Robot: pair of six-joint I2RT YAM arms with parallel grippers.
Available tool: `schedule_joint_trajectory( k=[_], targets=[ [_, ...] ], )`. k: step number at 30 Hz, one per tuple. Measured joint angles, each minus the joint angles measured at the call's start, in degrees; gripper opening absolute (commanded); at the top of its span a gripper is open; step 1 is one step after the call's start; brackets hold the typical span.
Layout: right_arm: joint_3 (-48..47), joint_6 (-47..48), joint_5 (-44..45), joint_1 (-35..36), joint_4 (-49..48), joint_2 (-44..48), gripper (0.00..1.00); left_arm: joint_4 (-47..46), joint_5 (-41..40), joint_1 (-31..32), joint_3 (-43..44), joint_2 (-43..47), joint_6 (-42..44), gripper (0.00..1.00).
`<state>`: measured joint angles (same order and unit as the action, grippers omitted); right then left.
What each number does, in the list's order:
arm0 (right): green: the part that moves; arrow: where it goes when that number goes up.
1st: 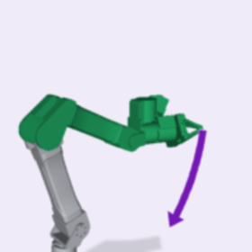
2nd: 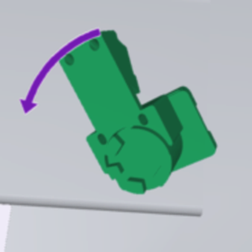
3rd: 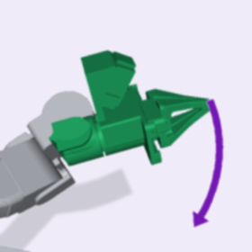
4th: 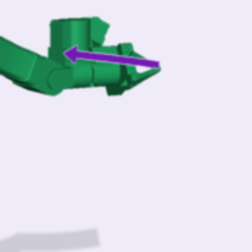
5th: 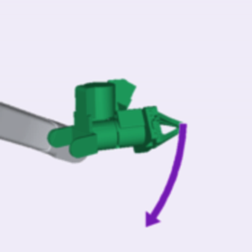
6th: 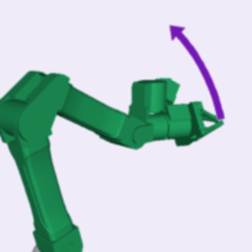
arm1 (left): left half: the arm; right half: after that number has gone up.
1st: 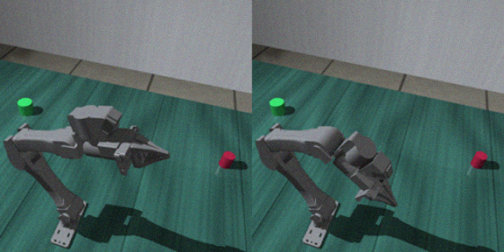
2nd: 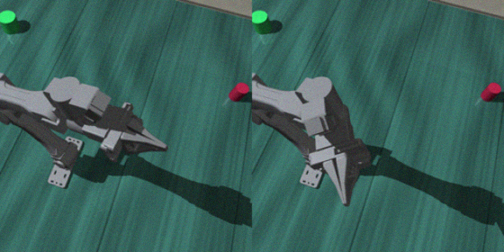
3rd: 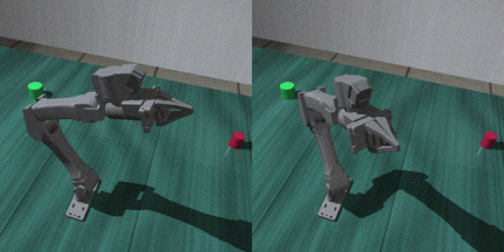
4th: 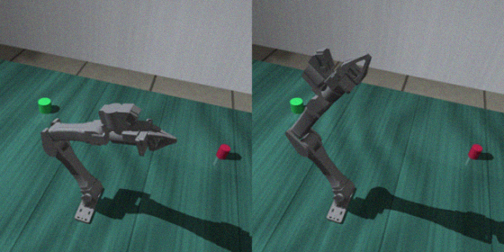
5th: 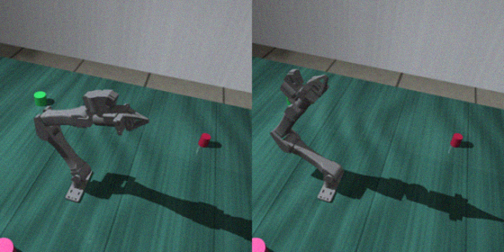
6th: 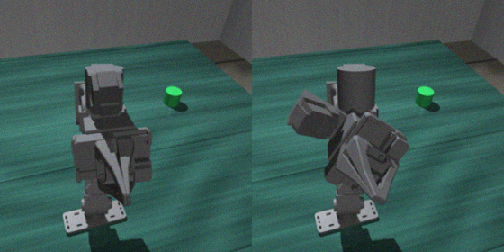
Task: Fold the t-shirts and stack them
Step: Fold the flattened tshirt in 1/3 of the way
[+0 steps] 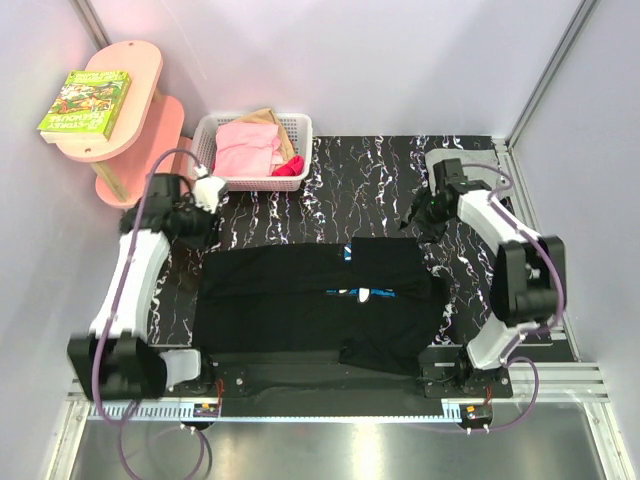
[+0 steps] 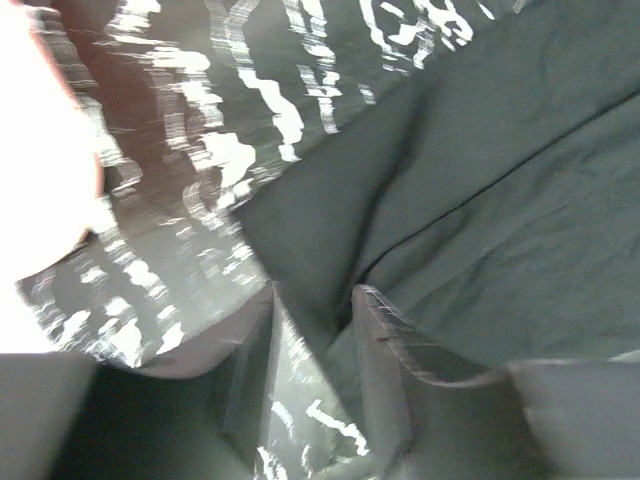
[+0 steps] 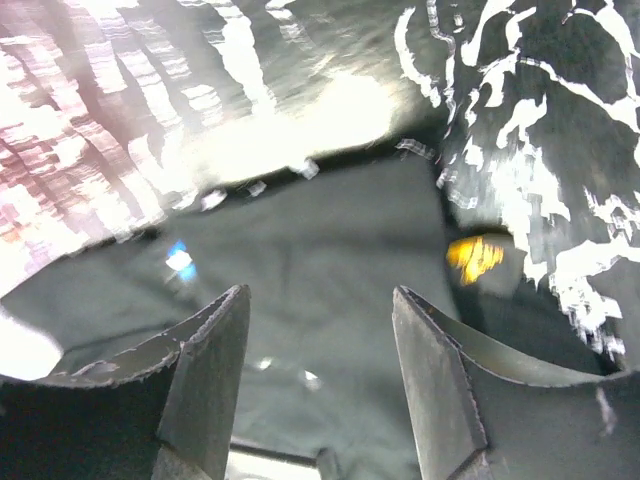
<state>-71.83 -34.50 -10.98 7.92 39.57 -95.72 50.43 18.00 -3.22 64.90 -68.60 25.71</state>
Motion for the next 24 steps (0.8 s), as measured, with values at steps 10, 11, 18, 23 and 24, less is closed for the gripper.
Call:
schedule_joint_trajectory(
  k=[10,11,18,23,24],
  targets=[
    [0.00,0.59,0.90,1.97,-2.38,-8.33,0.64,-5.01,-3.23,4.70,-2.80,-22.01,-2.45,0.28],
    [0.00,0.79,0.96,2.05,-2.47,-8.46,0.65,-5.68,-3.61,4.74,-2.80,-22.80,-2.54,0.28],
    [0.02,2.86,5.68,2.19,-2.27,-8.59,0.72,-7.93,-5.86,4.79,-2.80,-26.21,-3.15,0.27],
    [1.27,3.78,10.80,2.19,-1.99,-6.82,0.73,-9.07,-6.21,5.20,-3.96,-24.87,-3.13,0.26],
    [1.46,3.87,11.43,2.19,-1.95,-6.47,0.72,-9.42,-6.27,5.27,-4.87,-24.04,-3.10,0.26]
  ],
)
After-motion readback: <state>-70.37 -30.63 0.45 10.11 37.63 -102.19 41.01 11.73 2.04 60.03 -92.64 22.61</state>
